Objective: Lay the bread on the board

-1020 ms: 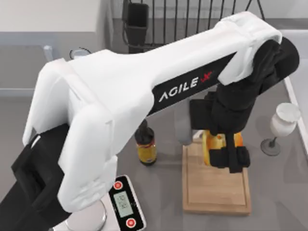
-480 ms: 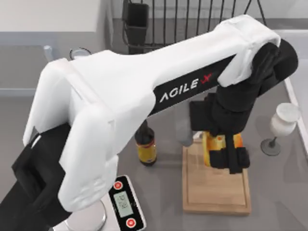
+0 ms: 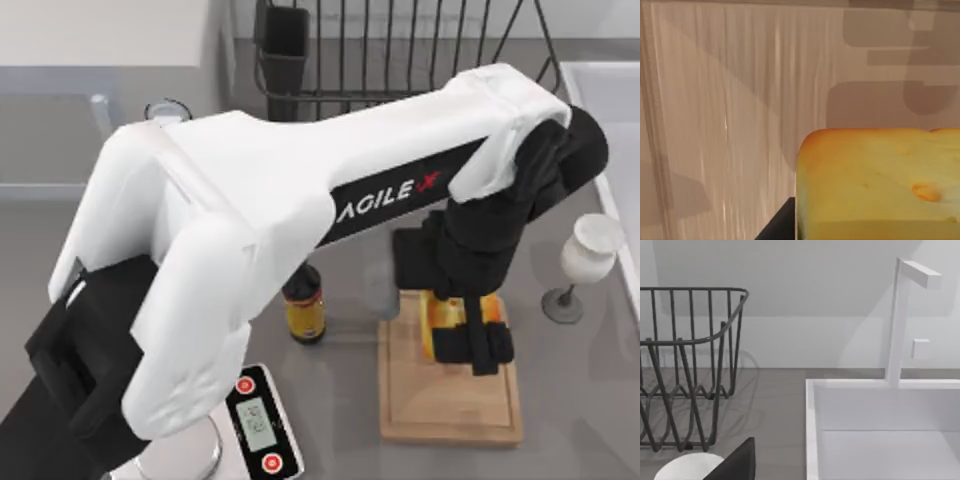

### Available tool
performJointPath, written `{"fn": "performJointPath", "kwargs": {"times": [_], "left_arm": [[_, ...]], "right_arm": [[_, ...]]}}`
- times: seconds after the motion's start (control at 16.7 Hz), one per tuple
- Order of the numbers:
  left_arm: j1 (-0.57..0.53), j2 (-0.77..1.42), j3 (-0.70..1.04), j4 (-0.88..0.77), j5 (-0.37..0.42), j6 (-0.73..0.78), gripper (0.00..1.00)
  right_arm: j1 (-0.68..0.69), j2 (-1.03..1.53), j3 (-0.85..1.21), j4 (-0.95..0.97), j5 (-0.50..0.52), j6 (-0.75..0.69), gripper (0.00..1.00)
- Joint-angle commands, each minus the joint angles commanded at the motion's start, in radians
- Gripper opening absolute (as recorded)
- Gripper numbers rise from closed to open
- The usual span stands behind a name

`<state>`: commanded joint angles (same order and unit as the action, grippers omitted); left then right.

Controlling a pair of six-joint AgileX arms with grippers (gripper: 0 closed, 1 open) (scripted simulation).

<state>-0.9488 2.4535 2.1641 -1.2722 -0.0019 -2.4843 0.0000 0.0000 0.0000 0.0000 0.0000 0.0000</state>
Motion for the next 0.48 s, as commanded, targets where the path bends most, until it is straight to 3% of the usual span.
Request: {"fn": "performJointPath", "kwargs": {"times": [0.42, 0.48], "left_arm": [[0.001, 0.008, -0.047, 0.046, -0.002, -0.002, 0.0], [0.001, 0.008, -0.047, 0.046, -0.002, -0.002, 0.08]], "right_arm": [[0.0, 0.0, 0.0, 0.0, 0.0, 0.0, 1.0], [0.0, 0.0, 0.0, 0.0, 0.0, 0.0, 1.0]]}}
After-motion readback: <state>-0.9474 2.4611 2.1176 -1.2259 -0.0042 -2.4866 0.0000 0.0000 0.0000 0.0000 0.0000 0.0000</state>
